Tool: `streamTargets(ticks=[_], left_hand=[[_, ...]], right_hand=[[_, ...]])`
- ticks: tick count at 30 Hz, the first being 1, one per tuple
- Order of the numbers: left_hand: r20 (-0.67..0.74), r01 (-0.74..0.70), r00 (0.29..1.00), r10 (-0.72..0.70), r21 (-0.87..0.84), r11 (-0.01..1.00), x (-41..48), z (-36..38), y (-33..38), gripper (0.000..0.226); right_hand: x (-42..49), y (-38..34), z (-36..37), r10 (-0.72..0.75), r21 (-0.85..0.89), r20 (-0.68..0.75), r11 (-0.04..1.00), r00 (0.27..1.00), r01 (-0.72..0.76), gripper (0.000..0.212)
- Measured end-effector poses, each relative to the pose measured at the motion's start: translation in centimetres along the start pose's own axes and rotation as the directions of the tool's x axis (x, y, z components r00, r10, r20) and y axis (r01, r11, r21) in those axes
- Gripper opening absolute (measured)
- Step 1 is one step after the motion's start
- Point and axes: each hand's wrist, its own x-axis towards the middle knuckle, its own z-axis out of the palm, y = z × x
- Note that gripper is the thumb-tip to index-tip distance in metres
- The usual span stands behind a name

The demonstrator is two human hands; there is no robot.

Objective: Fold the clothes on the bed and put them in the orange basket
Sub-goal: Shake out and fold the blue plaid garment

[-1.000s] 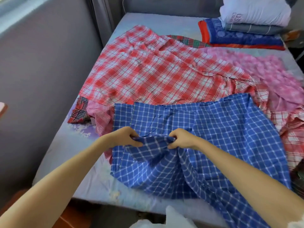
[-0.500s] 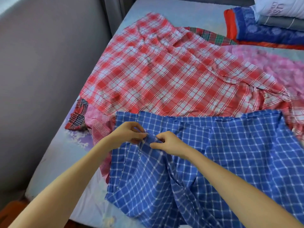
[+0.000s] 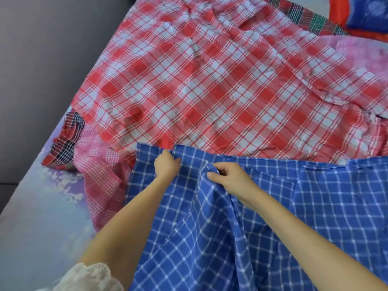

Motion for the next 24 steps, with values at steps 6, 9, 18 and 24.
streamTargets(ticks=[6,9,18,24], left_hand=[[-0.009,-0.031,1.0,0.03,-0.137,0.99,3.1,0.7,0.1,0.032],[0.003,-0.112,0.993,0.114,-0.184,0.976,2.8,-0.3,0.0,0.03],[0.272,-0.043,0.87,0.412,-0.79,0.611,-1.8,-6.5,-1.0,0.01],[0.302,-0.003,0.897,0.321,-0.724,0.689,-2.3,-7.5,-1.8,0.017]], right_hand=[[2.6,-0.9,0.6,-0.034,-0.067,0.015,0.997,0.999,0.035,0.012],[3.2,-2.4,0.9,-0.102,-0.141,0.052,0.984,0.993,0.108,0.01],[4.0,-9.6,0.8,-0.392,-0.051,0.034,0.918,0.919,0.393,0.013],[6.1,-6.9,2.3,-0.278,-0.344,0.051,0.897,0.959,0.278,0.009]])
